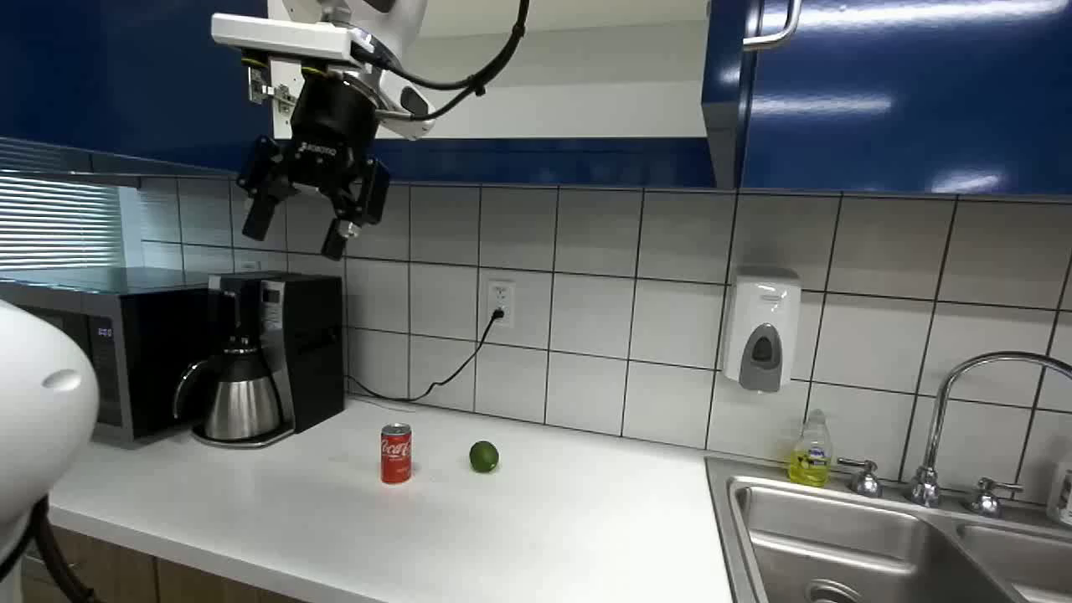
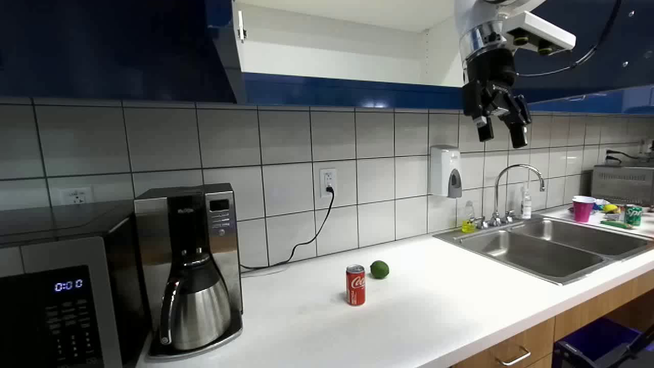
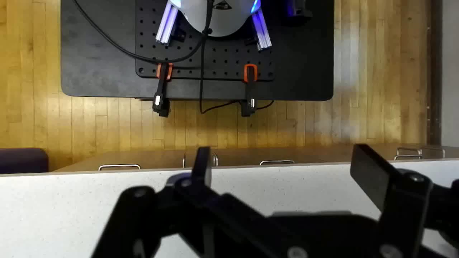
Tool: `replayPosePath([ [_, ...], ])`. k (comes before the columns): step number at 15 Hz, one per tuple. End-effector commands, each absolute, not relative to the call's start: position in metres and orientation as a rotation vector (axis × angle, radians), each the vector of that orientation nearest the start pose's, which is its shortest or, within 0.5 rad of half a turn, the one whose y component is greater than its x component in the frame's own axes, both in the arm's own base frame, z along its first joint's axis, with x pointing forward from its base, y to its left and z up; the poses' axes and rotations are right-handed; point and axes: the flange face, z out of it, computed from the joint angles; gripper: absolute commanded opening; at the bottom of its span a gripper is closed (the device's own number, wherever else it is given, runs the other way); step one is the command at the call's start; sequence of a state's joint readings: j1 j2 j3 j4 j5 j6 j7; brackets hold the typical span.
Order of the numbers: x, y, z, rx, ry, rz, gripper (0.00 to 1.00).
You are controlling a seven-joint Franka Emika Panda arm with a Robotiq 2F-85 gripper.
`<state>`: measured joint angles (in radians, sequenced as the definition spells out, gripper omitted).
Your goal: Put the can in the top cabinet
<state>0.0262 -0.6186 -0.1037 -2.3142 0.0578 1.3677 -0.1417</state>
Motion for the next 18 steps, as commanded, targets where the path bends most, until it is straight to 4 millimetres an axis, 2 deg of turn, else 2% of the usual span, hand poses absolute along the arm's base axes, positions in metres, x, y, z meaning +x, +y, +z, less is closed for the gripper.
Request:
replayPosePath([
  [1,0.324,-0.025,0.542,-2.951,-0.141,0.475,1.0],
  [9,0.324,-0.025,0.542,-2.951,-0.141,0.475,1.0],
  [12,0.334,-0.02,0.535,-2.964,-0.149,0.44,1.0],
  [15,0.353,-0.014,0.51,-2.966,-0.168,0.433,1.0],
  [18,0.374,-0.007,0.476,-2.971,-0.177,0.42,1.0],
])
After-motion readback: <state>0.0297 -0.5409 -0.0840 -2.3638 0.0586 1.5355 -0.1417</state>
